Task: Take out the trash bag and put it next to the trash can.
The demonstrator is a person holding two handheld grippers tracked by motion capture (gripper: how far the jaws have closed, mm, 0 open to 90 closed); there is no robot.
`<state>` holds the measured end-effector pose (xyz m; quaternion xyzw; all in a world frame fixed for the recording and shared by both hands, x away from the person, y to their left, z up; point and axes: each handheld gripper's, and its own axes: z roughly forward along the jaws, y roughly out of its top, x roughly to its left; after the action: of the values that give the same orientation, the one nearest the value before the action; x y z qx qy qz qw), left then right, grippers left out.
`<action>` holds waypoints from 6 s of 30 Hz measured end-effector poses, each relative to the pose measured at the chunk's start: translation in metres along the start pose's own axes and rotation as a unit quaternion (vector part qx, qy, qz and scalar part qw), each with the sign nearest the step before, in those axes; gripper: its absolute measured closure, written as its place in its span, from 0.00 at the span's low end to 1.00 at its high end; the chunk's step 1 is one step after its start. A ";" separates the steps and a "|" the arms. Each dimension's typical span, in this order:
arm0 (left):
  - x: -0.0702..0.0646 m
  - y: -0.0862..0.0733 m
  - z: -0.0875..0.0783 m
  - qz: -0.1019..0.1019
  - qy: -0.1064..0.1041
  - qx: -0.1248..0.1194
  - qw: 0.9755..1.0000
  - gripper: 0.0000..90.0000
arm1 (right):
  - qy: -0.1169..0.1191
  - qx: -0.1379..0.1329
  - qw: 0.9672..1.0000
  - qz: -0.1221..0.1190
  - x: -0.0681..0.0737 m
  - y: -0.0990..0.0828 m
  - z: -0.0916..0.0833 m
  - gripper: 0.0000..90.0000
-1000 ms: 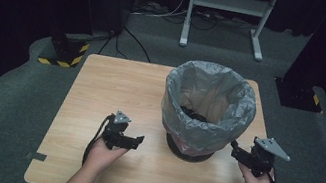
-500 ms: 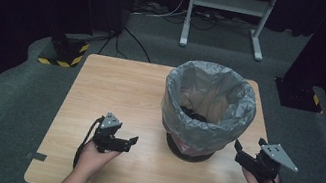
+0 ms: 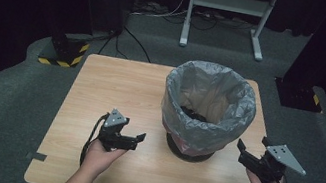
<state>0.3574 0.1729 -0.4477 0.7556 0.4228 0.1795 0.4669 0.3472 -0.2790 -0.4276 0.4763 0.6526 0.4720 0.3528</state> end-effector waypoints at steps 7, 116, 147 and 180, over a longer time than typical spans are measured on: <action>-0.011 0.014 -0.013 0.014 0.002 -0.051 0.999 0.17 | 0.002 -0.025 1.000 -0.006 0.004 0.010 -0.010 0.17; -0.079 0.142 -0.034 -0.002 0.016 -0.315 0.949 1.00 | -0.047 -0.250 0.967 0.002 0.063 0.134 -0.044 1.00; -0.066 0.138 -0.043 0.001 -0.063 -0.263 0.963 1.00 | 0.121 -0.140 0.975 -0.124 0.224 0.119 -0.009 1.00; -0.063 0.165 -0.019 -0.032 -0.041 -0.199 0.979 0.98 | 0.137 -0.169 0.972 -0.091 0.174 0.125 -0.036 0.75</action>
<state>0.3864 0.0981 -0.2889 0.6401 0.3829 0.2139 0.6308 0.2987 -0.1103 -0.2993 0.2793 0.6458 0.6022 0.3771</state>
